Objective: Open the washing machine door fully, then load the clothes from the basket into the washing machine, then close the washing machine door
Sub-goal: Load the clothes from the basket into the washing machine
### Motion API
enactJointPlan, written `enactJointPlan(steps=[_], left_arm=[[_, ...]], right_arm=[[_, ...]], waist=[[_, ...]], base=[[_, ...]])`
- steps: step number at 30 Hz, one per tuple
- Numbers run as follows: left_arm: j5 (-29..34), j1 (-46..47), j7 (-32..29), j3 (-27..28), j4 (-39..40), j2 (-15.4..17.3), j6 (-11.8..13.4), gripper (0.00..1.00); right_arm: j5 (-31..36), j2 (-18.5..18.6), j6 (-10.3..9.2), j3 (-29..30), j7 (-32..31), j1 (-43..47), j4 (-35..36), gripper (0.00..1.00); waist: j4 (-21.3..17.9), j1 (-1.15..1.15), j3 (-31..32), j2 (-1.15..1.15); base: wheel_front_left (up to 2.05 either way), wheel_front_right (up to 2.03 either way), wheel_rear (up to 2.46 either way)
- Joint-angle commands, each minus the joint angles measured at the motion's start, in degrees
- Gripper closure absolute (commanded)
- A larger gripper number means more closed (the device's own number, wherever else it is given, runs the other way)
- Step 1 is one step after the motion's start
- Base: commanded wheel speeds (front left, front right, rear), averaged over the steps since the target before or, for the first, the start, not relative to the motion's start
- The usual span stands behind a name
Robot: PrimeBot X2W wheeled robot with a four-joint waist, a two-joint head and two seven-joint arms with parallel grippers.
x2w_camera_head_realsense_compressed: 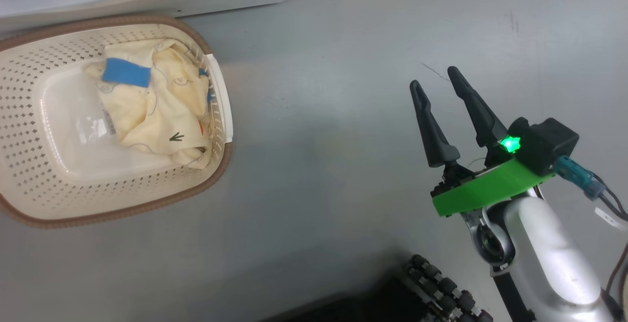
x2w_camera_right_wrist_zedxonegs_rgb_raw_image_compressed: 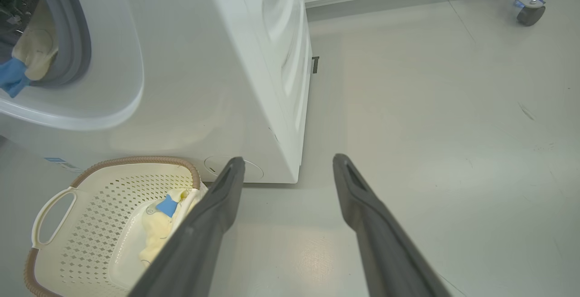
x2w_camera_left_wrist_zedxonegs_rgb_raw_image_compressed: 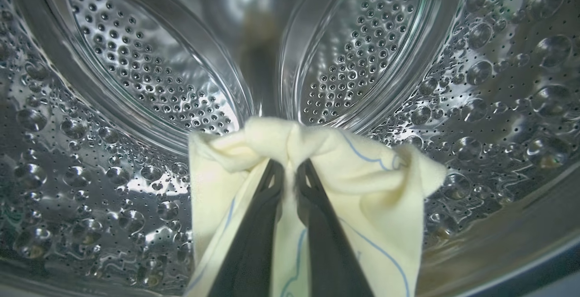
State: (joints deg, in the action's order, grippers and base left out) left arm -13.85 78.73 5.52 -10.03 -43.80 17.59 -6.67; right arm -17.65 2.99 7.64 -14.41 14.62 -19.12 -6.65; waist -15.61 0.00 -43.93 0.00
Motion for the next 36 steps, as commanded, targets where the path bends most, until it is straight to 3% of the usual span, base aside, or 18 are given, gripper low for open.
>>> enactJointPlan(steps=[1, 13, 19, 26, 36], left_arm=[[1.1, 3.4, 0.1, 0.0, 1.2, 3.0, 0.1, 1.0], [2.4, 9.2, 1.0, -2.5, -3.7, 4.6, -0.2, 1.0], [4.7, 12.9, 6.0, -4.5, -3.7, 5.2, 0.3, 1.0], [8.1, 15.9, 9.3, -6.7, -1.2, 6.0, 1.9, 1.0], [9.5, 12.8, 9.5, -6.5, 9.5, 7.9, 2.5, 1.0]], right_arm=[[-0.5, -0.1, -0.15, -1.1, 0.4, 1.2, 1.4, 0.0], [-1.3, -0.1, -0.15, -1.7, 0.4, 1.8, 1.7, 0.0], [-1.7, -0.1, -0.15, -2.4, 0.4, 2.0, 2.1, 0.0], [-2.4, -0.1, -0.15, -2.9, 0.4, 1.6, 2.2, 0.0], [-2.5, -0.1, -0.15, -2.9, 0.4, 1.1, 2.0, 0.0]], waist=[[-0.2, 0.0, -0.2, 0.0], [-1.0, 0.0, -3.4, 0.0], [-1.3, 0.0, -5.1, 0.0], [-2.1, 0.0, -6.2, 0.0], [-2.0, 0.0, -6.6, 0.0]], base=[[0.0, 0.0, 0.0], [0.0, 0.0, 0.0], [0.0, 0.0, 0.0], [0.0, 0.0, 0.0], [0.0, 0.0, 0.0]])
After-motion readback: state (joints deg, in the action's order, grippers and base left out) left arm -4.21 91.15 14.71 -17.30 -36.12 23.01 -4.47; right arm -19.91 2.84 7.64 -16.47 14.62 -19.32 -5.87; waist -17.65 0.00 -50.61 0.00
